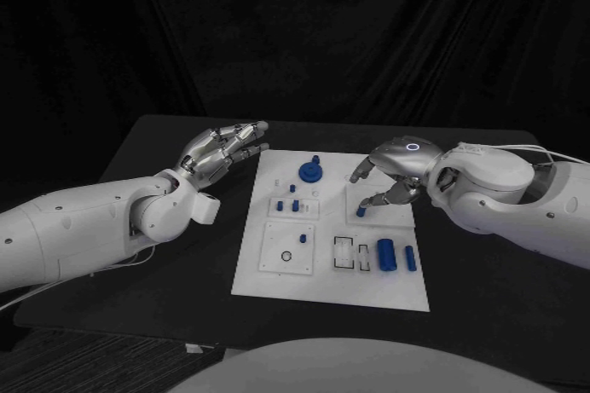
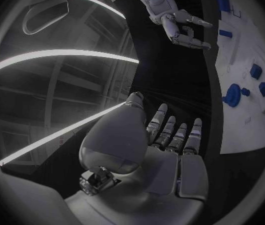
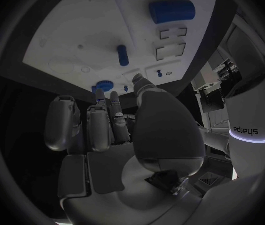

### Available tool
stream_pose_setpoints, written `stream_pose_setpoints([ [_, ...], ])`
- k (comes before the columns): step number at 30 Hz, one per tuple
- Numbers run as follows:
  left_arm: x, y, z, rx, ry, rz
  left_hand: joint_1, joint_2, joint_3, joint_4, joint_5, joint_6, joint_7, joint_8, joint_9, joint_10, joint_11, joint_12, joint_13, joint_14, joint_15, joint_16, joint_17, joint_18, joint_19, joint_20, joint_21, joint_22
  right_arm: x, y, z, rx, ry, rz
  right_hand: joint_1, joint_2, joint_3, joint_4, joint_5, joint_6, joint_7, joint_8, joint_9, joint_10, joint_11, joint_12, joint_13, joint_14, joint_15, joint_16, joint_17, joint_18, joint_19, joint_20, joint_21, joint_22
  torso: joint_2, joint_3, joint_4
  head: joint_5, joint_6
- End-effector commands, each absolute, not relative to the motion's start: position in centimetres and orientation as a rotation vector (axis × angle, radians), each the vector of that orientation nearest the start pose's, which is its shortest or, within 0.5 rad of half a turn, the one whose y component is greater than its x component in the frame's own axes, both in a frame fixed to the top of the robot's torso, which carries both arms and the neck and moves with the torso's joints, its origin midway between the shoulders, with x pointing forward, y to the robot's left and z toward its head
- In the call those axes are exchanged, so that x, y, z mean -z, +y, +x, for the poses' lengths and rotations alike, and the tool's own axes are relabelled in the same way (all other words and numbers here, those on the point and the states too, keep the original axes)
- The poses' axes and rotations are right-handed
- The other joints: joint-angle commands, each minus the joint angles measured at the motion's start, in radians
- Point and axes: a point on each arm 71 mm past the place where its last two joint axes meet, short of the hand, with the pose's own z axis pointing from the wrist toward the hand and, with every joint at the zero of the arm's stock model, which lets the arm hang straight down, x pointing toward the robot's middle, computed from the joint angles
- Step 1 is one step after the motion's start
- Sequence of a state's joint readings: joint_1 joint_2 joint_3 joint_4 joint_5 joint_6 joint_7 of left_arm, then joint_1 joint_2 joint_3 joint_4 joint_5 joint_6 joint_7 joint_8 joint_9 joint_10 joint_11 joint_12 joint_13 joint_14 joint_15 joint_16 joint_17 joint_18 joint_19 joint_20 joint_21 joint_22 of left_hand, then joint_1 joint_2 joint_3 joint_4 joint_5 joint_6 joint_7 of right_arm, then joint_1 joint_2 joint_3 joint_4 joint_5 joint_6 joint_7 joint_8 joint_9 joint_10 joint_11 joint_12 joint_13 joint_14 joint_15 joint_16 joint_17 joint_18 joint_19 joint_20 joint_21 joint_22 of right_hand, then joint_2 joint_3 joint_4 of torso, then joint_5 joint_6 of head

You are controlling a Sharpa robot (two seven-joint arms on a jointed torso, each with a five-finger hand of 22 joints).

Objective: Assemble the parts on the task board

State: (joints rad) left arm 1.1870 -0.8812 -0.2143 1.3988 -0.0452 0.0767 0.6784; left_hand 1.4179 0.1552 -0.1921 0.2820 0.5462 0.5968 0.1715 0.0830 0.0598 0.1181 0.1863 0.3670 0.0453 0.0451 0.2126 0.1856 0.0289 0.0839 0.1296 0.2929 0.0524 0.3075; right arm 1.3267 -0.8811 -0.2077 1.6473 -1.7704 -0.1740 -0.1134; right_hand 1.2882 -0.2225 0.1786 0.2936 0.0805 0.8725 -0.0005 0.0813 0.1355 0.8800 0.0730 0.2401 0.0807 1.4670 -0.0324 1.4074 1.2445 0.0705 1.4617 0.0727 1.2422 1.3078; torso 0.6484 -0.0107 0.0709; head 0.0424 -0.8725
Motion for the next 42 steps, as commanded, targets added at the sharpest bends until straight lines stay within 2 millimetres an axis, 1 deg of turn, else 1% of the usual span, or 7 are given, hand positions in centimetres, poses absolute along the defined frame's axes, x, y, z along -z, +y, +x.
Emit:
stream_pose_setpoints([
  [1,22.5,25.2,47.0,1.886,1.355,-0.907,0.011,-0.003,0.006,0.001,0.005,0.009,0.034,0.007,0.001,0.002,0.005,0.003,0.001,0.004,0.001,0.003,0.001,-0.014,0.006,0.001,0.003,0.001,19.9,-18.6,45.4,-0.426,1.782,-0.627,0.016,0.011,0.01,-0.002,0.013,0.002,0.009,-0.003,-0.002,-0.006,0.004,-0.004,-0.002,0.037,-0.001,0.003,0.001,-0.004,0.005,0.0,0.003,0.176,0.0,-0.0019,-0.0004,-0.003,0.0],
  [5,22.5,25.2,47.0,1.887,1.356,-0.908,0.012,-0.003,0.007,0.001,0.007,0.01,0.035,0.007,0.001,0.003,0.006,0.004,0.001,0.004,0.001,0.003,0.001,-0.014,0.006,0.001,0.003,0.002,21.1,-18.7,45.3,-0.436,1.799,-0.623,0.029,0.015,0.014,-0.002,0.031,0.018,0.04,0.002,-0.002,0.002,0.01,-0.002,-0.004,0.038,0.003,0.003,0.0,-0.004,0.006,0.003,0.006,0.176,0.003,0.0007,0.0,-0.001,0.0],
  [13,22.5,25.1,47.1,1.89,1.36,-0.908,0.015,-0.001,0.009,0.001,0.01,0.01,0.036,0.009,0.001,0.006,0.009,0.009,0.002,0.004,0.001,0.004,0.001,-0.013,0.007,0.001,0.004,0.001,22.0,-18.0,45.1,-0.476,1.793,-0.634,0.044,0.026,0.021,-0.007,0.031,0.024,0.059,0.002,-0.004,0.034,0.007,0.013,0.001,0.038,0.002,0.003,0.0,-0.004,0.006,0.004,0.006,0.176,0.002,0.0012,0.0008,-0.004,0.0],
  [17,22.5,25.1,47.1,1.892,1.361,-0.909,0.02,0.001,0.011,0.0,0.014,0.013,0.038,0.011,0.002,0.011,0.012,0.017,0.003,0.004,0.001,0.004,0.001,-0.013,0.008,0.001,0.003,0.0,22.2,-17.6,45.1,-0.494,1.785,-0.641,0.076,0.037,0.033,-0.021,0.067,0.032,0.061,0.004,-0.004,0.055,0.005,0.022,0.006,0.036,0.001,-0.001,-0.006,-0.004,0.004,0.003,0.004,0.175,0.003,0.0009,0.0017,-0.008,0.0],
  [22,22.5,25.2,47.0,1.891,1.358,-0.908,0.025,0.002,0.014,-0.001,0.017,0.016,0.039,0.013,0.002,0.014,0.015,0.021,0.004,0.005,0.002,0.005,0.001,-0.013,0.008,0.001,0.003,0.0,22.5,-17.3,45.0,-0.516,1.776,-0.646,0.131,0.055,0.067,-0.062,0.186,0.062,0.063,0.016,0.006,0.076,0.004,0.028,0.011,0.034,-0.001,-0.004,-0.01,-0.003,0.001,0.001,0.001,0.174,0.003,0.001,0.001,-0.004,0.0],
  [26,22.5,25.3,47.0,1.887,1.361,-0.91,0.026,0.002,0.015,-0.002,0.018,0.017,0.039,0.013,0.002,0.015,0.015,0.022,0.004,0.004,0.002,0.004,0.001,-0.013,0.009,0.001,0.003,0.0,22.8,-16.9,44.9,-0.537,1.766,-0.651,0.168,0.06,0.116,-0.096,0.24,0.098,0.064,0.037,0.024,0.113,0.0,0.033,0.011,0.033,-0.003,-0.006,-0.013,-0.003,-0.001,0.0,0.0,0.174,0.002,0.0006,0.0015,-0.002,0.0],
  [42,22.6,25.2,47.1,1.889,1.372,-0.914,0.032,0.003,0.018,-0.003,0.022,0.02,0.041,0.016,0.002,0.02,0.019,0.029,0.005,0.005,0.003,0.007,0.002,-0.012,0.011,0.001,0.004,0.002,22.8,-17.0,44.8,-0.542,1.753,-0.638,0.189,0.06,0.193,-0.157,0.259,0.185,0.097,0.111,0.089,0.229,-0.023,0.044,0.016,0.032,-0.009,-0.007,-0.015,-0.003,-0.003,-0.007,0.002,0.174,0.003,0.001,0.001,0.004,0.0],
])
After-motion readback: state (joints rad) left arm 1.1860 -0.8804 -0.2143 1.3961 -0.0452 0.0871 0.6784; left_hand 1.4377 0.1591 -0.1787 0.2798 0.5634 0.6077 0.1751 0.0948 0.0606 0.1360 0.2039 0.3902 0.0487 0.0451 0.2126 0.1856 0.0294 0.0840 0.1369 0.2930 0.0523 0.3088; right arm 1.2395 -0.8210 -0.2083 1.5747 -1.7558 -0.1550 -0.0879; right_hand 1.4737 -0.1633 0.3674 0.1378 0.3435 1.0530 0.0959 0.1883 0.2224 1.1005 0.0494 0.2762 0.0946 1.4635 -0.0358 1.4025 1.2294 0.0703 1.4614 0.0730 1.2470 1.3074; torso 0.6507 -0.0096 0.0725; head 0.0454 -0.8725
